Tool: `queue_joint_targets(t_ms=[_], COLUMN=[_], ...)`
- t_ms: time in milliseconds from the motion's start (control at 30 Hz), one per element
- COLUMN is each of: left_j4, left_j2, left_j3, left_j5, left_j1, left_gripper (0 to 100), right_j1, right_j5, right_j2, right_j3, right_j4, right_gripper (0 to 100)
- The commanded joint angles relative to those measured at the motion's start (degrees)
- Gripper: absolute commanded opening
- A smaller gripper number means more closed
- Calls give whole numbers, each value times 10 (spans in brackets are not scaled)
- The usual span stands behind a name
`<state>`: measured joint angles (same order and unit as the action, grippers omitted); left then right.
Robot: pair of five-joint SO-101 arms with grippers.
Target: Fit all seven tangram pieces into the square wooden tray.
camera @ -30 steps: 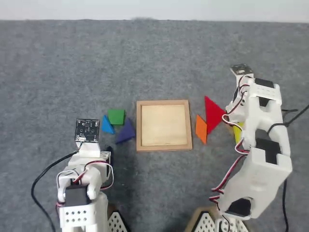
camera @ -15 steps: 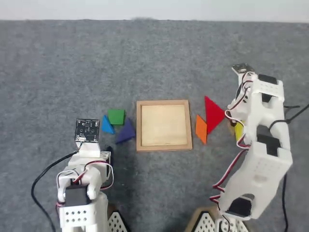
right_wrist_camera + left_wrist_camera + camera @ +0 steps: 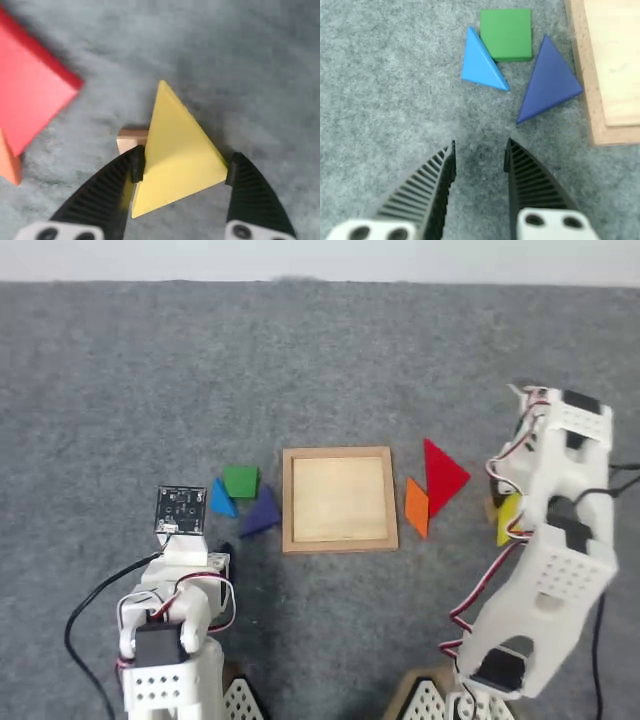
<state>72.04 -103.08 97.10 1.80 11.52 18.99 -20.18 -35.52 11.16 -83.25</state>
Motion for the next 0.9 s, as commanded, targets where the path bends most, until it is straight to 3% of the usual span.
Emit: queue_joint_targets(t_ms=[0, 267, 600, 867], left_j4=[0, 0, 0, 0], left_j2=[-6, -6, -6, -6], left_j3=[-7, -7, -7, -7], left_j5=[5, 5, 5, 5], left_j1=[-4, -4, -4, -4], left_gripper=[150, 150, 150, 150], right_j1=[58, 104, 127, 141], right_j5=[46, 58, 57, 55], right_j2=[0, 79, 212, 171], right_j3=[-8, -41, -229, -278], right_j4=[43, 52, 142, 179], right_gripper=[230, 235, 284, 284])
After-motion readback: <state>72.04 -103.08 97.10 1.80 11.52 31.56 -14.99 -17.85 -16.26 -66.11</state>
